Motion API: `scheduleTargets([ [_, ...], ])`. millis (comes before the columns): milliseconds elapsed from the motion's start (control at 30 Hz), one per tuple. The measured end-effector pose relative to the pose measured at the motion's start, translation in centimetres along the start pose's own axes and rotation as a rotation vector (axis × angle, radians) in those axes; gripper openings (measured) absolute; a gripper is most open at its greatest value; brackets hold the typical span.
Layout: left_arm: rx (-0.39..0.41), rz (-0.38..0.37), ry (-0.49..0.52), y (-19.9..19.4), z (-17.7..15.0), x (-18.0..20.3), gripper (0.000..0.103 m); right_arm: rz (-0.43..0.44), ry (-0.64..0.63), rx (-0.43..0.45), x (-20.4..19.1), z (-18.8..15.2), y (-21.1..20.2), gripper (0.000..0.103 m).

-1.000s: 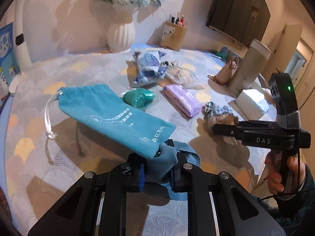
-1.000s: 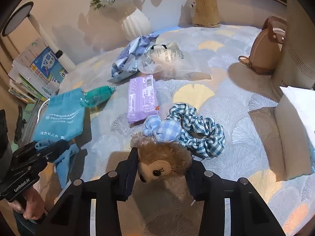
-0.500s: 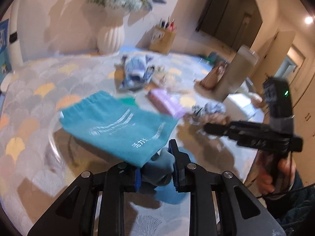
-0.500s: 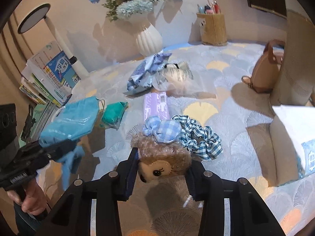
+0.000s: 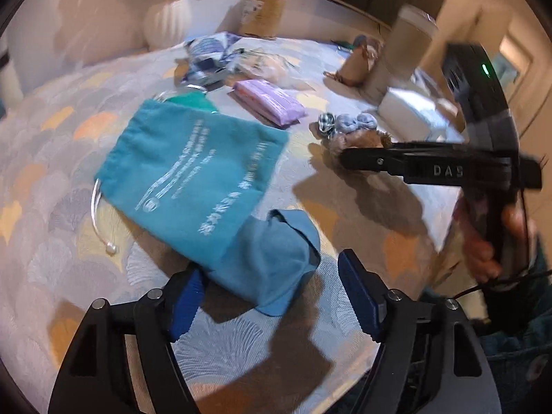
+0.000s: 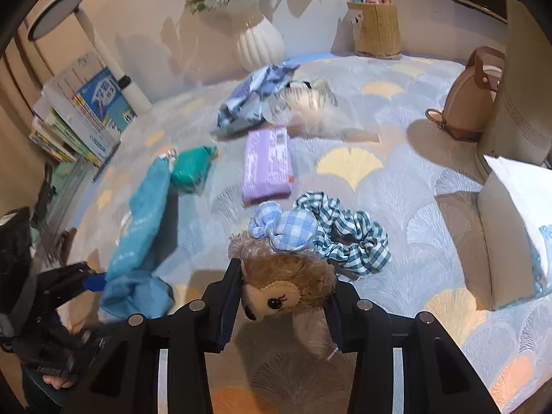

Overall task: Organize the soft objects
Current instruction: 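Lift the teal pouch and bear with its plaid bow off the desk, then carry the pouch and bear over to the glass plate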

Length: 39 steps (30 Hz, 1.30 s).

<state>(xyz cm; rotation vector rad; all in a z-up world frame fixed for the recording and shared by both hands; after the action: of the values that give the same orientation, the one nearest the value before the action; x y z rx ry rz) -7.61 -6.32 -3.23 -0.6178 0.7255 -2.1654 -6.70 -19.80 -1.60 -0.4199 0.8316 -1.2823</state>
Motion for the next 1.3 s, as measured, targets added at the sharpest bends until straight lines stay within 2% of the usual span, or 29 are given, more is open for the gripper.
scheduleTargets([
  [67,-0.015,0.053,0.052,0.6,-0.2,0.5,0.069,0.003,0.012,-0.029,0.3,-0.5,0.5,0.043],
  [100,-0.015,0.090,0.080,0.8,-0.2,0.6,0.056,0.008,0.017,-0.022,0.4,-0.4,0.4,0.043],
  [133,-0.014,0.136,0.112,0.7,-0.2,0.5,0.036,0.012,0.015,-0.018,0.4,-0.3,0.4,0.043],
  [167,-0.018,0.156,0.126,0.6,-0.1,0.4,0.027,0.011,0.008,-0.018,0.4,-0.3,0.4,0.043],
  [200,-0.016,0.153,0.113,0.3,0.1,0.3,0.013,0.005,-0.003,-0.014,0.3,-0.3,0.3,0.042],
  [300,0.052,0.134,0.100,-1.2,1.4,1.0,0.012,0.004,-0.026,0.016,0.1,0.0,-0.5,0.040],
  [367,0.099,0.082,0.090,-2.3,2.6,2.7,0.012,0.020,-0.029,0.045,-0.1,0.6,-1.6,0.040],
  [500,0.172,0.024,0.073,-3.5,5.1,4.6,0.012,0.022,-0.042,0.113,0.1,2.4,-4.2,0.040],
  [667,0.273,-0.028,0.121,-3.7,10.0,8.6,0.012,0.010,-0.037,0.200,1.1,4.7,-8.0,0.040],
  [733,0.288,-0.036,0.153,-3.5,11.2,10.2,0.012,0.000,-0.030,0.227,2.0,5.4,-9.4,0.040],
  [900,0.300,-0.106,0.215,-1.8,14.3,15.3,0.012,-0.053,-0.005,0.296,5.5,6.6,-13.5,0.040],
  [1033,0.296,-0.210,0.274,-0.6,16.2,20.7,0.012,-0.126,0.038,0.365,9.4,7.4,-17.6,0.040],
  [1200,0.254,-0.344,0.353,1.8,18.0,27.5,0.012,-0.224,0.143,0.442,16.6,7.8,-22.7,0.040],
  [1300,0.238,-0.365,0.381,4.0,19.4,30.9,0.012,-0.292,0.203,0.467,21.3,7.8,-25.0,0.040],
])
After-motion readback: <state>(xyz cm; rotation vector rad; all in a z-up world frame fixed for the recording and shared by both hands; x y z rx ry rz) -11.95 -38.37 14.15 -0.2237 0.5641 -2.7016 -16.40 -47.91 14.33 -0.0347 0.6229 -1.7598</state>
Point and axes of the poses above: each gripper's, at about its wrist camera, not at the fingertips, and y roughly the way its jaws point, x to its right, z to its top, the point moved 7 cm from there along y, roughly the way its jaws point, and after that the axes turned 14 degrees about x, right-handed, at the moved point
